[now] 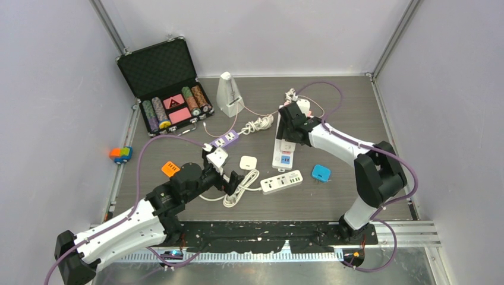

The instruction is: Insert the plug

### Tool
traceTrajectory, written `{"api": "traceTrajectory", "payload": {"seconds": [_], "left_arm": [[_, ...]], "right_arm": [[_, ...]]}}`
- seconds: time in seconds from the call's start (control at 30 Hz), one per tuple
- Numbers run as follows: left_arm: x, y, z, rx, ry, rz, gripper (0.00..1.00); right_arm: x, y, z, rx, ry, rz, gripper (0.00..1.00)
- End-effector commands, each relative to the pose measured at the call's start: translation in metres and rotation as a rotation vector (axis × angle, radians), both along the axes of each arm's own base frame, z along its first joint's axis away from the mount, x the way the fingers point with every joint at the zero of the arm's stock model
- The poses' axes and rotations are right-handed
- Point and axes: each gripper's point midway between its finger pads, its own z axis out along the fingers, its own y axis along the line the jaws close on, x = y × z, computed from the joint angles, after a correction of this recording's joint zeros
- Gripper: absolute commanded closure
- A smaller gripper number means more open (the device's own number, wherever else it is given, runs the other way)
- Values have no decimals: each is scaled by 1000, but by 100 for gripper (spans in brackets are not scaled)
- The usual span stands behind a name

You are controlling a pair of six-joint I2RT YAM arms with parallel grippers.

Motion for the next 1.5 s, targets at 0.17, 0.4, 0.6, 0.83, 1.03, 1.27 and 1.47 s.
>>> {"api": "traceTrajectory", "payload": {"seconds": [0.17, 0.4, 0.6, 0.83, 1.03, 1.27, 1.47], "left_arm": [[4, 1, 12, -24, -29, 15, 0], [4, 0, 13, -28, -29, 15, 0], [3, -4, 12, -35, -5, 6, 0], [5, -8, 9, -23, 22, 10, 0], [3, -18, 5, -44, 89, 1, 0], [3, -34, 6, -74, 162, -20, 0], [5, -39, 9, -88, 180, -11, 0]], "right_arm": [[-77, -22, -64, -191, 235, -15, 95], [-67, -28, -23, -192, 117, -65, 79], [-68, -26, -10, -168, 23, -76, 80], [-78, -26, -15, -221, -52, -73, 92], [-82, -23, -8, -170, -157, -90, 95], [-82, -26, -10, -168, -277, -83, 95], [-88, -25, -18, -198, -332, -59, 95]]}}
